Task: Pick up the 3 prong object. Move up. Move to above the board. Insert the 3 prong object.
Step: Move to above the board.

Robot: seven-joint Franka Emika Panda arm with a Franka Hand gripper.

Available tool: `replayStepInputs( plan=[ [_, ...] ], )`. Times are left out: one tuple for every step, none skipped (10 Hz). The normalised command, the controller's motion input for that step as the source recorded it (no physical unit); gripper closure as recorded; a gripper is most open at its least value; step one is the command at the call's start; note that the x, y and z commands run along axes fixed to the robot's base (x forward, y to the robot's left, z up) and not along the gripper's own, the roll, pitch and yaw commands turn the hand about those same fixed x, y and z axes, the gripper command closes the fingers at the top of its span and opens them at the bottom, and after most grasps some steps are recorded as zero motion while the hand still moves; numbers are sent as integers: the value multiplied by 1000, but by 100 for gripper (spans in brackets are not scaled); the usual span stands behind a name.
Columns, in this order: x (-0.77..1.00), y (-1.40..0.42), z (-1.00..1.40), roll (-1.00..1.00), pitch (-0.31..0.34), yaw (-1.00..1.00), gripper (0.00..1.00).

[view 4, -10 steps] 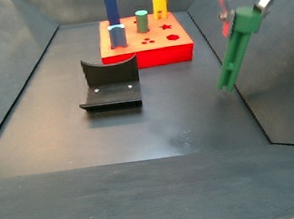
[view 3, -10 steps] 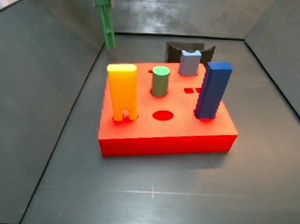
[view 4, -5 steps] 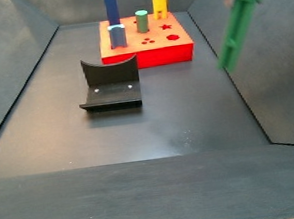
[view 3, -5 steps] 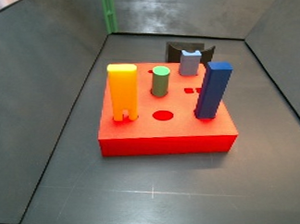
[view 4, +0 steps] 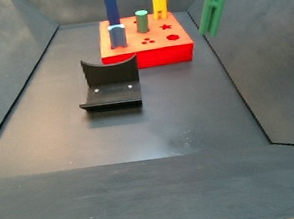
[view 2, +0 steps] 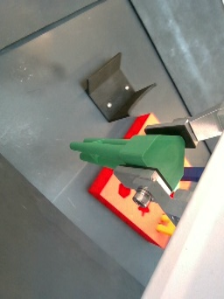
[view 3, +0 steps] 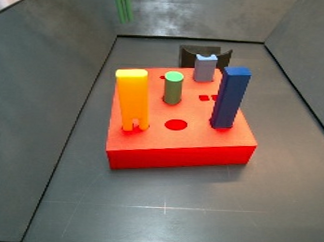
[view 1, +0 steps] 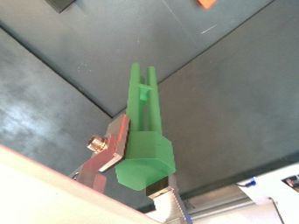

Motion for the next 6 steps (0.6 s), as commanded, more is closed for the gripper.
replayStepInputs(
  plan=[
    [22,-76,456,-103,49,0,100],
    [5,-42,250,-96,45,-6,100],
    [454,-1000,241,-174,417,-386,100],
    [466,-1000,223,-118,420,-324,100],
    [481,-1000,228,-63,406,-237,100],
    [500,-1000,224,-70,309,-97,100]
  ],
)
